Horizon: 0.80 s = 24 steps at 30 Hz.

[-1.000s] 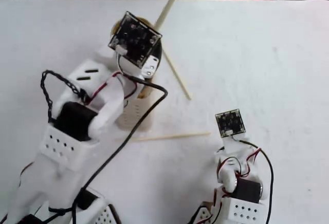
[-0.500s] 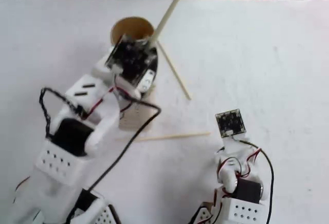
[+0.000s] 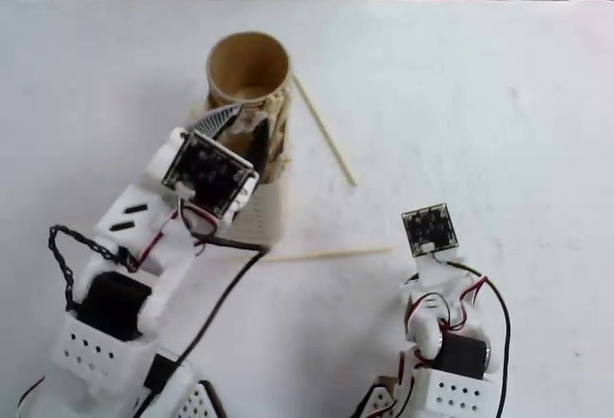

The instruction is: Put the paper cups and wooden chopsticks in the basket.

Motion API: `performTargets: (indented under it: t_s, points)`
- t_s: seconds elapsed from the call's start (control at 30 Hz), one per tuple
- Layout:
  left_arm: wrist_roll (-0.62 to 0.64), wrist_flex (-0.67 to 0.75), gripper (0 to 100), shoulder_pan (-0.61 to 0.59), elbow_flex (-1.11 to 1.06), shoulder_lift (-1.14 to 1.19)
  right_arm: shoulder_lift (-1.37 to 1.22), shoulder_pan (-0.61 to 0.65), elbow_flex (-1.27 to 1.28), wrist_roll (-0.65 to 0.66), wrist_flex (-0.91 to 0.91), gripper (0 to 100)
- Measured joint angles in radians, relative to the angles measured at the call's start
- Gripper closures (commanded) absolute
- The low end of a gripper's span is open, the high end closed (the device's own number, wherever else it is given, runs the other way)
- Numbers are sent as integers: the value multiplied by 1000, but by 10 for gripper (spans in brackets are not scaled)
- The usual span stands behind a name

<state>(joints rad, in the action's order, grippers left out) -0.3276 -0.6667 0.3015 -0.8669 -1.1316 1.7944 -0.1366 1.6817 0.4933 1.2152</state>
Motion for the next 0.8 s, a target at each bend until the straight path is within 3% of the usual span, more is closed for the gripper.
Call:
performTargets:
  t_s: [0.2, 0.43, 0.57, 0.8]
  points:
    - [5, -133, 880, -66, 107, -26, 0, 0, 0, 0, 0, 974]
    - [92, -322, 880, -397, 483, 8, 0, 0, 0, 0, 0, 974]
    - [103, -394, 880, -574, 568, 135, 0, 0, 0, 0, 0, 974]
    - [-6, -523, 876, -730, 574, 499, 0, 0, 0, 0, 0, 974]
